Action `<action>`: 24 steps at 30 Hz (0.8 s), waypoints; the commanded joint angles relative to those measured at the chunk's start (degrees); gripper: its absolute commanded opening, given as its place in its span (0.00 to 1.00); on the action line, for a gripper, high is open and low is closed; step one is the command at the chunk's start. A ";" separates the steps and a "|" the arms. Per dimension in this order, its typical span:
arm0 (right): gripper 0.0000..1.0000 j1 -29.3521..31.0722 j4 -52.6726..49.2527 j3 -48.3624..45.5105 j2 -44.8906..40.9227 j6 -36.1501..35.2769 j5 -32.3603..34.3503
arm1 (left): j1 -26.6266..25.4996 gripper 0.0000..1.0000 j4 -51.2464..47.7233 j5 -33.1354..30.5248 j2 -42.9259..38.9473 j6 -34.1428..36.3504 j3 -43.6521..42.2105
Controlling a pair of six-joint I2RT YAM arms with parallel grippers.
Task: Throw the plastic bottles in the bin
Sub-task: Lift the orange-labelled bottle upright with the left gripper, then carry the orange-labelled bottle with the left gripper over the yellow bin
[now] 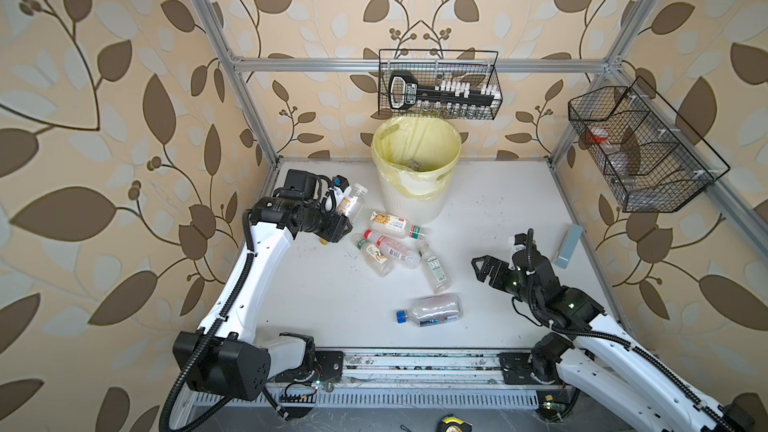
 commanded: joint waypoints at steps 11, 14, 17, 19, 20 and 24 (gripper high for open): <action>1.00 -0.18 1.03 -0.90 -0.09 0.10 -1.05 | 6.63 0.25 -2.44 6.05 -3.96 1.01 -1.51; 1.00 -0.17 1.01 -0.64 -0.09 -0.04 -0.94 | 6.63 0.25 -2.69 7.61 -3.23 0.75 0.16; 1.00 -0.26 0.86 -0.62 0.10 -0.22 -1.00 | 6.63 0.25 -3.49 9.04 -1.35 0.38 3.82; 1.00 -0.21 0.68 -0.66 -0.01 -0.09 -1.05 | 6.61 0.24 -2.62 9.61 0.29 -1.12 6.77; 1.00 -0.19 0.65 -0.70 -0.14 -0.05 -0.97 | 6.64 0.24 -2.20 10.10 1.30 -2.00 8.35; 1.00 -0.26 0.67 -0.59 -0.44 0.06 -0.79 | 5.80 0.24 -2.87 12.82 8.10 -5.17 21.05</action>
